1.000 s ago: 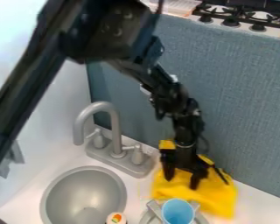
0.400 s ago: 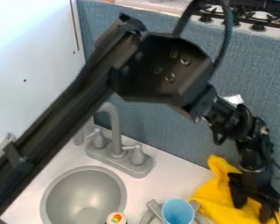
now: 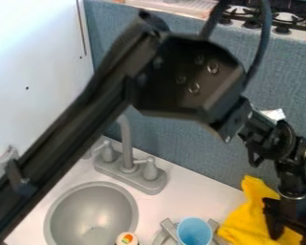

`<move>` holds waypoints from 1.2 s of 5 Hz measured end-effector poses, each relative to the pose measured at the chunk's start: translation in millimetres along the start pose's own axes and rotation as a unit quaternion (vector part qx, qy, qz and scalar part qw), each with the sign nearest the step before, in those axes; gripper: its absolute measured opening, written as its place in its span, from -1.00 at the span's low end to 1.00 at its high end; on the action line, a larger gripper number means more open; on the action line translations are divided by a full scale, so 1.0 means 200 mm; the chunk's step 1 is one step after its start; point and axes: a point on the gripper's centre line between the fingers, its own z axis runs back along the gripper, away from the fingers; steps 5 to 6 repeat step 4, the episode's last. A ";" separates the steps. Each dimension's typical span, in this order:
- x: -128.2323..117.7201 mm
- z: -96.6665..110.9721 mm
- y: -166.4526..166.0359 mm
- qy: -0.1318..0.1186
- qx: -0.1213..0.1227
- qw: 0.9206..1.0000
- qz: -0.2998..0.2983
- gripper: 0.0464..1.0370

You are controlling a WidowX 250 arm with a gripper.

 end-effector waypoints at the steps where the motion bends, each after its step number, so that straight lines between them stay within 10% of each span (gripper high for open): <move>1: -0.01 0.28 -0.01 -0.036 0.025 0.999 -0.005 0.93; 2: -0.08 0.40 0.00 -0.019 0.046 0.999 0.003 0.93; 4: -0.38 0.69 -0.11 0.066 0.009 0.998 -0.019 0.93; 6: -0.38 0.69 -0.11 0.066 0.009 0.998 -0.019 0.93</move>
